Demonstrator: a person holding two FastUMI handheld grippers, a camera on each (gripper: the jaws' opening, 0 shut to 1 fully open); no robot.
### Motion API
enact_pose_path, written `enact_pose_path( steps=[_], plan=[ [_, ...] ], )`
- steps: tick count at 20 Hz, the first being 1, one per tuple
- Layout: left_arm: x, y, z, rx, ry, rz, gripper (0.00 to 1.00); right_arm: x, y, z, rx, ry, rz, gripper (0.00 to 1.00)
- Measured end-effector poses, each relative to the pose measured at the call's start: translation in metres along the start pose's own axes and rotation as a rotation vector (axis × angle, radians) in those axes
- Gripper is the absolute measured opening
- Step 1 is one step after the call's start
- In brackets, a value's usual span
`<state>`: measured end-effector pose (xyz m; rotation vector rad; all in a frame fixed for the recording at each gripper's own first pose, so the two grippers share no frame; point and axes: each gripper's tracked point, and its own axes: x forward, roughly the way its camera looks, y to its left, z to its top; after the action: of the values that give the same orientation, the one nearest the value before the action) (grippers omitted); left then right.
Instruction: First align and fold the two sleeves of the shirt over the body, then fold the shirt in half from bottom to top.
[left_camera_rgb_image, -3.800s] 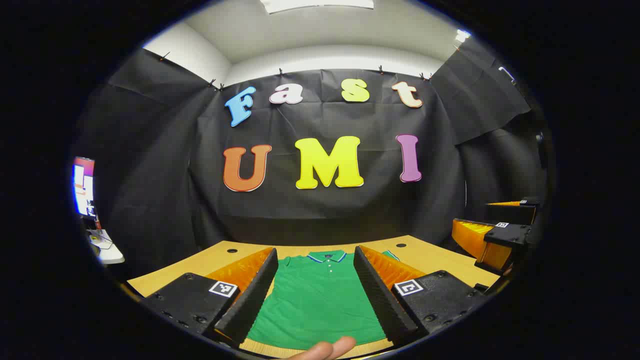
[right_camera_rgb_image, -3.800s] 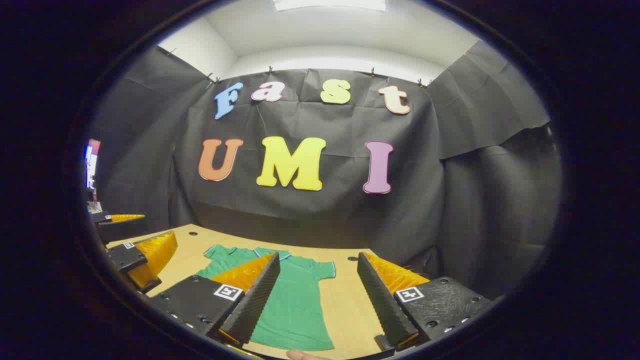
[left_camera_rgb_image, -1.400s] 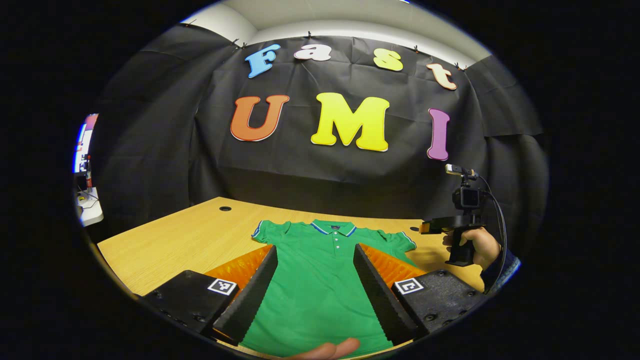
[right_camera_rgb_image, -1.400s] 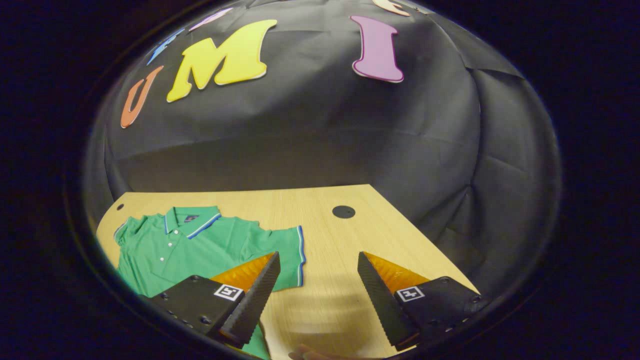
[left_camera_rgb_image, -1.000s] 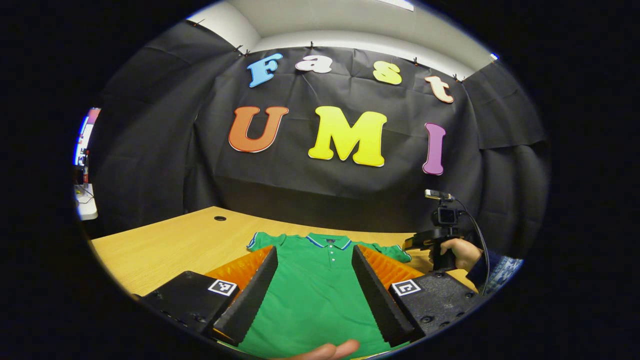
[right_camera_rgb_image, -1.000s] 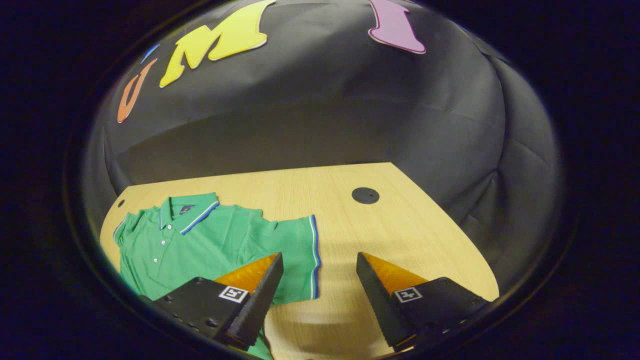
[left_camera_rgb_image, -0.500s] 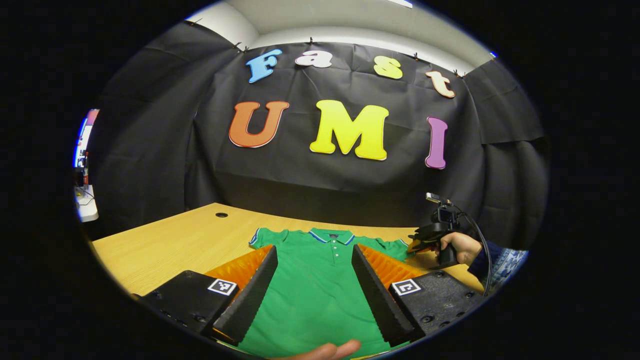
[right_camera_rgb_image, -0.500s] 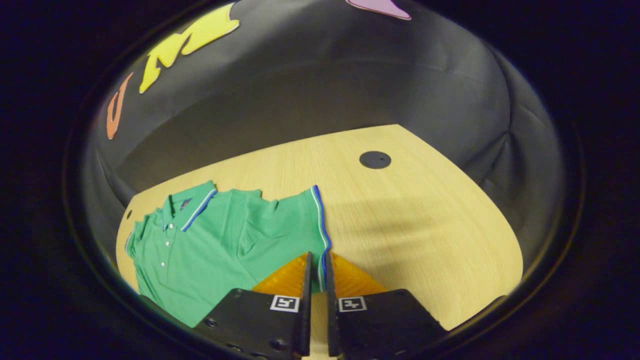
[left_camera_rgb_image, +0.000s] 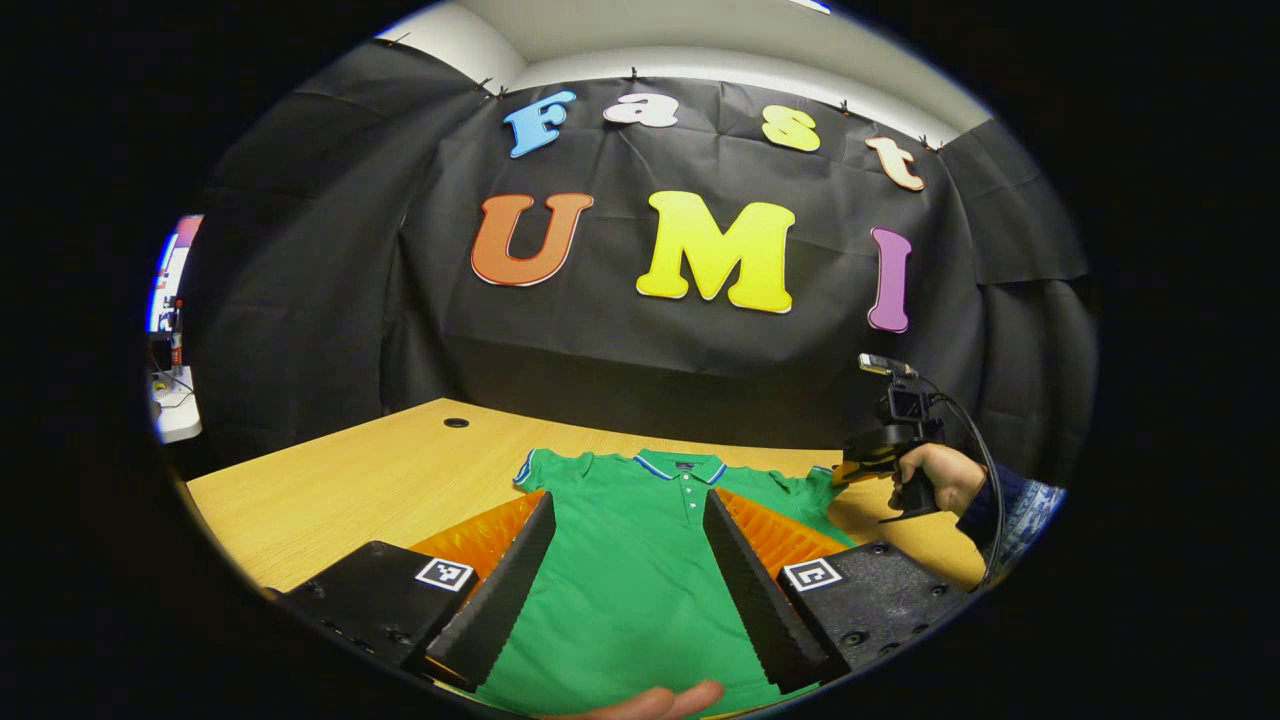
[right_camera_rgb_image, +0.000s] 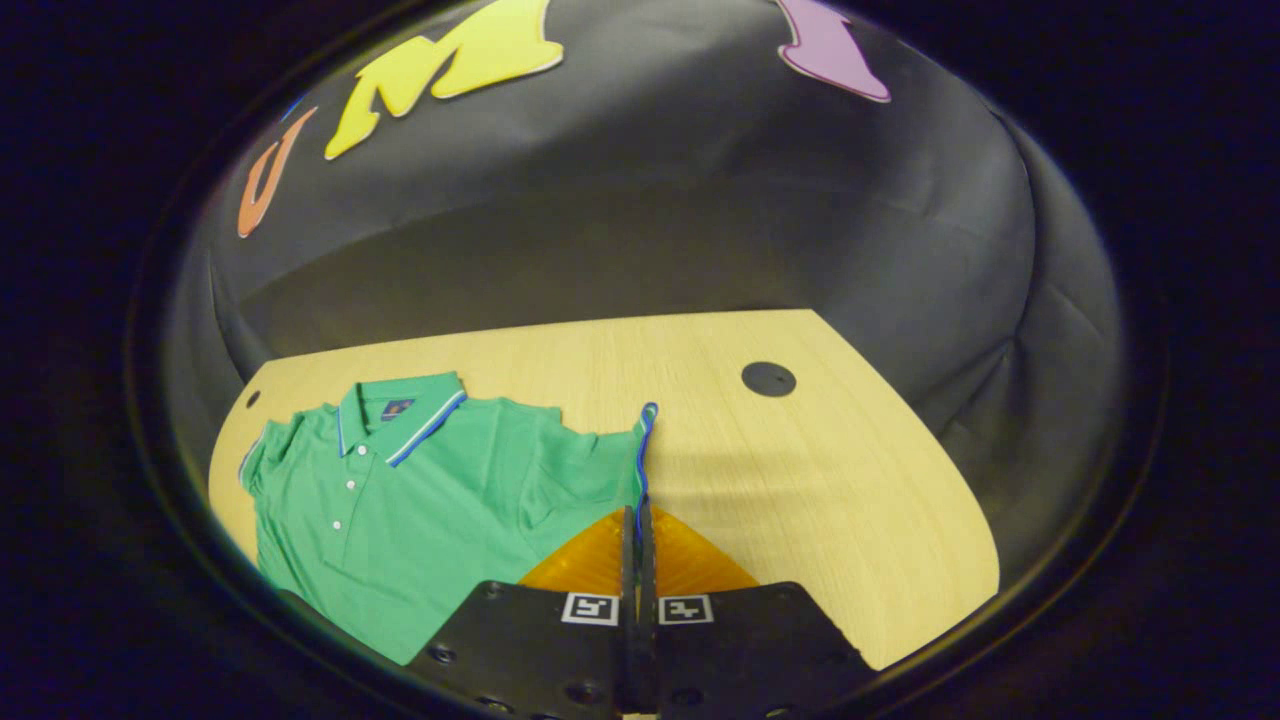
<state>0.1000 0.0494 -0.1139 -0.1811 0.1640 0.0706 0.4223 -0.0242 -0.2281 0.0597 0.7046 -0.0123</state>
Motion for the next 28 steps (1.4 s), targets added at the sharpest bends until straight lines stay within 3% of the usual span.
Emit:
enact_pose_path(
  steps=[5, 11, 14, 16, 23, 28],
  plan=[
    [0.007, 0.011, -0.016, 0.0, 0.069, 0.012, 0.97, -0.02, 0.047, 0.013, -0.223, -0.092, 0.007, 0.0],
    [0.011, 0.017, -0.024, -0.01, 0.103, 0.026, 0.97, -0.032, 0.125, 0.01, -0.246, -0.15, 0.136, 0.02],
    [0.015, 0.023, -0.033, -0.029, 0.133, 0.036, 0.97, -0.041, 0.131, 0.011, -0.222, -0.187, 0.168, 0.6],
    [0.019, 0.037, -0.036, -0.03, 0.146, 0.066, 0.97, -0.053, 0.118, 0.018, -0.196, -0.237, 0.14, 0.98],
    [0.05, 0.113, -0.012, 0.035, 0.125, 0.232, 0.96, -0.101, 0.07, 0.014, -0.034, -0.36, 0.159, 0.98],
    [0.114, 0.137, 0.019, -0.001, 0.144, 0.253, 0.96, -0.116, 0.036, 0.02, -0.001, -0.439, 0.085, 0.96]
  ],
)
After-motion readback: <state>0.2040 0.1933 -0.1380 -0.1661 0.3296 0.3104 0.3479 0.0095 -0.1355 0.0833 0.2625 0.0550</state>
